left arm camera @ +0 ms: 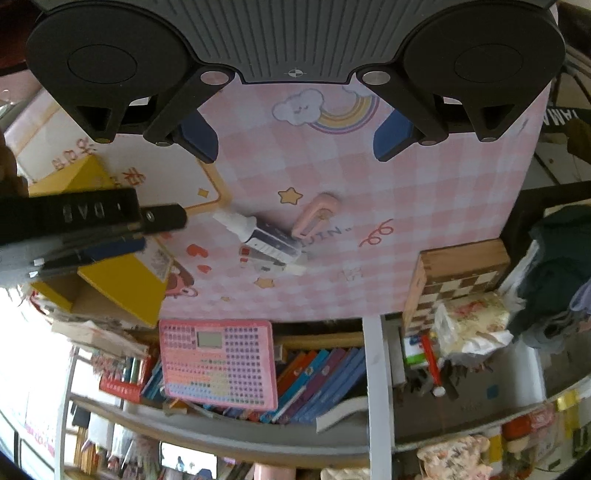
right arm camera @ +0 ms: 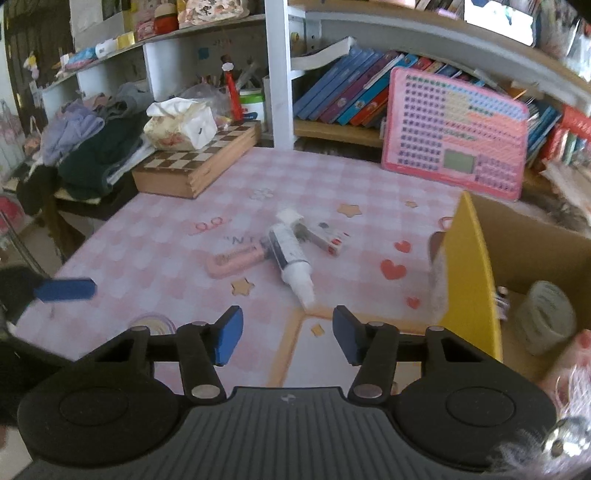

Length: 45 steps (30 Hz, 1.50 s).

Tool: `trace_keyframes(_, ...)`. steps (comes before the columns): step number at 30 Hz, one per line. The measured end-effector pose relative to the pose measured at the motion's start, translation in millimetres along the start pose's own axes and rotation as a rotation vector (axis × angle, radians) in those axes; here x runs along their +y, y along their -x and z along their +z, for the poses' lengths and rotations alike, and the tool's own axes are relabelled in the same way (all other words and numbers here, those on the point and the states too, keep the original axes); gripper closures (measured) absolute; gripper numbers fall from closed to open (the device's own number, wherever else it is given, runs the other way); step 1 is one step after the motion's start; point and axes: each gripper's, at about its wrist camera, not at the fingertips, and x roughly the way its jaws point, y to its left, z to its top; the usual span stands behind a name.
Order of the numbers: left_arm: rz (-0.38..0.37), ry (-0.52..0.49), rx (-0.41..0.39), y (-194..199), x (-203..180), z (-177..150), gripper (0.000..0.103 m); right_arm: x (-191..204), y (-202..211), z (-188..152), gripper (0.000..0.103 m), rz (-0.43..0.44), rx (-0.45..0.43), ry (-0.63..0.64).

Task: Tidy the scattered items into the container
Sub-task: 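Move the left tool to the pink box cutter while the right tool approaches the white bottle, then close the left tool on the pink box cutter while the right tool grips the white bottle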

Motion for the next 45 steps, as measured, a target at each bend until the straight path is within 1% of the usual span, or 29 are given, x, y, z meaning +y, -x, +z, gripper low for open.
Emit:
trace_keyframes(6, -0.002, 0.003, 0.033, -34, 5, 17, 0.011, -6, -34, 27, 0.053, 0.05, 0.046, -0.006)
trace_keyframes(7, 0.002, -0.006, 0.032, -39, 5, 19, 0.011, -7, -40, 32, 0.053, 0.055, 0.049, -0.008)
trace_keyframes(9, 0.027, -0.01, 0.003, -46, 7, 23, 0.011, -10, -50, 40, 0.053, 0.061, 0.058, -0.012)
trace_keyframes(10, 0.04, -0.008, -0.013, -50, 8, 25, 0.014, -11, -55, 44, 0.053, 0.064, 0.062, -0.013)
trace_keyframes(11, 0.041, -0.008, -0.013, -54, 9, 28, 0.019, -12, -60, 48, 0.053, 0.068, 0.067, -0.015)
trace_keyframes(15, 0.041, -0.022, -0.013, -73, 11, 36, 0.02, -14, -81, 61, 0.053, 0.072, 0.088, -0.001)
trace_keyframes(19, 0.03, -0.016, 0.013, -94, 14, 42, 0.021, -11, -104, 70, 0.053, 0.07, 0.12, 0.042)
trace_keyframes(21, 0.019, -0.014, 0.029, -104, 17, 44, 0.027, -9, -116, 73, 0.053, 0.066, 0.141, 0.058)
trace_keyframes(23, 0.009, -0.012, 0.051, -115, 20, 45, 0.038, -8, -128, 74, 0.054, 0.063, 0.162, 0.064)
trace_keyframes(25, 0.002, -0.012, 0.073, -125, 23, 45, 0.044, -7, -139, 74, 0.058, 0.061, 0.186, 0.074)
trace_keyframes(28, -0.009, -0.02, 0.103, -137, 27, 46, 0.05, -5, -152, 76, 0.061, 0.051, 0.207, 0.086)
trace_keyframes(33, -0.021, -0.061, 0.091, -146, 24, 52, 0.056, -7, -168, 78, 0.067, 0.032, 0.227, 0.094)
trace_keyframes(37, -0.04, -0.08, 0.091, -146, 23, 54, 0.067, -11, -175, 77, 0.068, 0.032, 0.234, 0.076)
trace_keyframes(39, -0.047, -0.09, 0.093, -145, 22, 54, 0.07, -11, -174, 76, 0.069, 0.037, 0.229, 0.087)
trace_keyframes(41, -0.052, -0.098, 0.098, -143, 21, 53, 0.08, -12, -174, 76, 0.07, 0.042, 0.226, 0.082)
trace_keyframes(42, -0.048, -0.094, 0.103, -142, 22, 53, 0.08, -13, -173, 76, 0.07, 0.044, 0.225, 0.069)
trace_keyframes(45, -0.06, -0.029, 0.11, -135, 29, 51, 0.08, -15, -162, 77, 0.071, 0.062, 0.188, 0.039)
